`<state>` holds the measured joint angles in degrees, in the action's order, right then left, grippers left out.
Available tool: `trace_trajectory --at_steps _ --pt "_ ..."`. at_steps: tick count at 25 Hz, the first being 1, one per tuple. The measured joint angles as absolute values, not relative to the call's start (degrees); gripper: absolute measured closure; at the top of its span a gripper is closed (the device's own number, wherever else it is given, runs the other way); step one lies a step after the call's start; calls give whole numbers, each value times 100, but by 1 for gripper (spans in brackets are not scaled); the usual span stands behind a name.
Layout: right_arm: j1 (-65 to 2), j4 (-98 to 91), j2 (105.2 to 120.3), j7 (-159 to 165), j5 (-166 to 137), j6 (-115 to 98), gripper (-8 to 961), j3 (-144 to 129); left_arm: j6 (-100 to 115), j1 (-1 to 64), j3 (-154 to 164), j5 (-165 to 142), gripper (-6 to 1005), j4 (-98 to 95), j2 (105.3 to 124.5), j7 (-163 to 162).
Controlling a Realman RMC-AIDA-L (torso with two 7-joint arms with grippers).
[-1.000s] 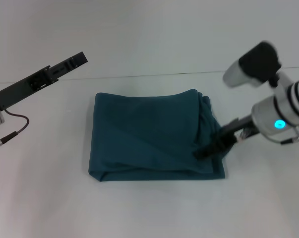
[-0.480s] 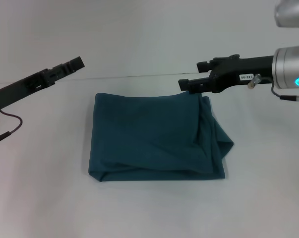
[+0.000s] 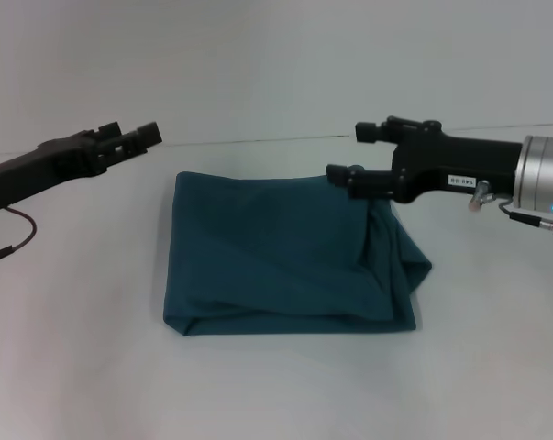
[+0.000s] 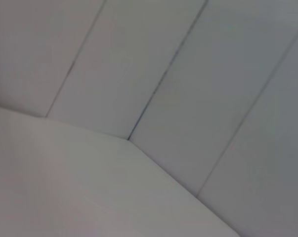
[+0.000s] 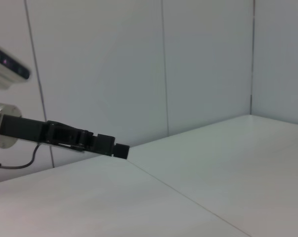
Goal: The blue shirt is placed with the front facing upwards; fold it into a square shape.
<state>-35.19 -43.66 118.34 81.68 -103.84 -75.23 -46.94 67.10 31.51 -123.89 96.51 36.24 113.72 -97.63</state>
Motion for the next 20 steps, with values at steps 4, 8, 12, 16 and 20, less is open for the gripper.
trace_trajectory --at_steps 4,8,12,16,20 --pt "-3690 -4106 11704 8152 -10481 -7884 58 -4813 7236 3144 -12367 9343 112 3848 11360 -9098" --pt "-3893 -4032 11682 8214 -10859 -8221 58 -5097 8174 3189 -12374 8896 111 4046 11309 -8531" --pt "-3962 -4074 11735 8130 -11250 -8568 57 -5363 8803 3365 -12343 8346 111 4086 11228 -8447" --pt "-3936 -4123 11789 7982 -11274 -8871 57 -5389 9134 3463 -12346 7803 112 4137 11250 -8390" --pt "-3915 -4171 11805 7990 -11268 -8937 57 -5363 9139 3467 -12364 7542 113 4175 11272 -8367"
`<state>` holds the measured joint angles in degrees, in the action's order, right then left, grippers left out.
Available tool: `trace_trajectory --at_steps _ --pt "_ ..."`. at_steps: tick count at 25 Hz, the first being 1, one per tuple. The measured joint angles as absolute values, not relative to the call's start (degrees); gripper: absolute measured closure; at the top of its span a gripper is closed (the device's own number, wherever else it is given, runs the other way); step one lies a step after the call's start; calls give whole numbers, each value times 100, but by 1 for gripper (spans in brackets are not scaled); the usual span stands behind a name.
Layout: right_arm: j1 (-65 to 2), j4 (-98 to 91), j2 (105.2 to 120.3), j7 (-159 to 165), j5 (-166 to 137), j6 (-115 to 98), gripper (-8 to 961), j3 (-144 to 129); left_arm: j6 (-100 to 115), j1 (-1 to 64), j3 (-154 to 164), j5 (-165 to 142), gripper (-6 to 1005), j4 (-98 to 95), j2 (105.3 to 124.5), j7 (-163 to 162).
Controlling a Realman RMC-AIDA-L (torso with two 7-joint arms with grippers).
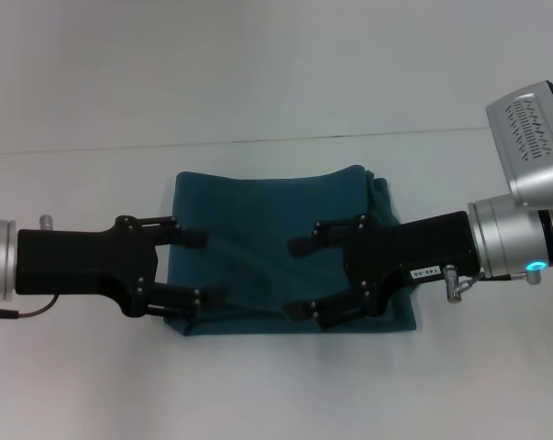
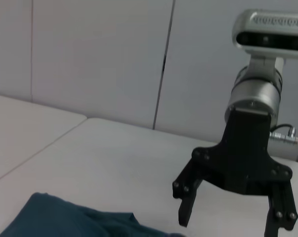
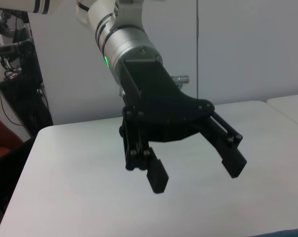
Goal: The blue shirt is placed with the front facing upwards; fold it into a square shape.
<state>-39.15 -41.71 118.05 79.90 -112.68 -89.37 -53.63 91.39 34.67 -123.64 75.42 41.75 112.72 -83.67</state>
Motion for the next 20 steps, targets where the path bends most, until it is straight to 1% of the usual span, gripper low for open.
trace_trajectory --at_steps 3,12,20 --pt "-3909 -4171 11804 8001 -11261 -8943 58 -5349 9112 3432 -12396 7423 113 4175 11264 -8329" --pt "-3905 -4171 11855 8009 -11246 -8949 61 -5311 9319 3207 -12755 7343 115 4185 11121 -8230" --pt "-3926 -4166 11874 8009 -11241 -8924 64 -5300 9494 3155 -12846 7334 115 4185 11109 -8168"
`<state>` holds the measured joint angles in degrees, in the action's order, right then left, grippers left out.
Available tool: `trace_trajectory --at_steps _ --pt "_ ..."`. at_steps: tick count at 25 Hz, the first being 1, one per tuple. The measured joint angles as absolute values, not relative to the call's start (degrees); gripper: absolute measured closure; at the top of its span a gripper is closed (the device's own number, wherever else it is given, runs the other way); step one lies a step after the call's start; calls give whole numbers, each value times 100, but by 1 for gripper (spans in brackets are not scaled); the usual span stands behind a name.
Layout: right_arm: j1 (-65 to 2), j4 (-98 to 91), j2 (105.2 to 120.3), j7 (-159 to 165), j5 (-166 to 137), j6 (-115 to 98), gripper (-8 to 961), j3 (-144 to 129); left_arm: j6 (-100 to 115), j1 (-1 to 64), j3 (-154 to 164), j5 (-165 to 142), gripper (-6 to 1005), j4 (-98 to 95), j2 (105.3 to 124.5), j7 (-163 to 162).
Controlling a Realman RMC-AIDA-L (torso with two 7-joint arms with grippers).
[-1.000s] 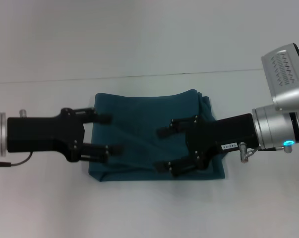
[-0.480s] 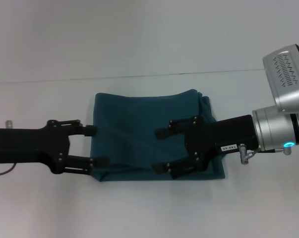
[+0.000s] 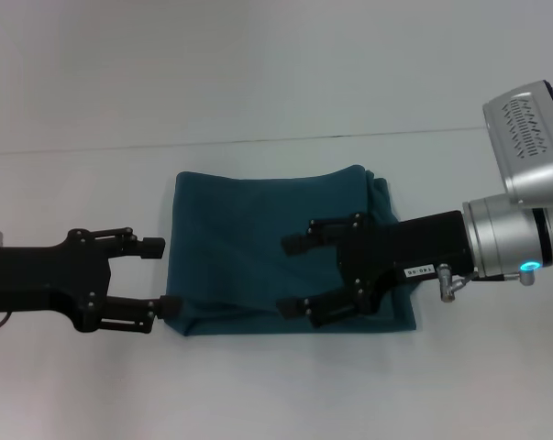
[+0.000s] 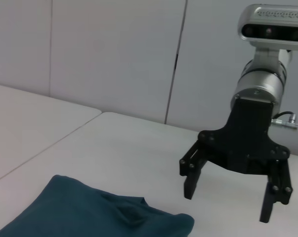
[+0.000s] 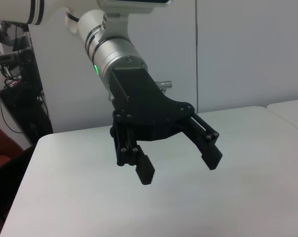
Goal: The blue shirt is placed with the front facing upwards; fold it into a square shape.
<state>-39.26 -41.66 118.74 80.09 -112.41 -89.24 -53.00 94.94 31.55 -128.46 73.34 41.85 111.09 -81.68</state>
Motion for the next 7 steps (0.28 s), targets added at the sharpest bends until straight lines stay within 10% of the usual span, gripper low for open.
trace_trajectory --at_steps 7 --pt "-3929 -4165 11873 7996 -11241 -8879 64 -5273 9558 3155 -12850 7330 115 4213 11119 -8153"
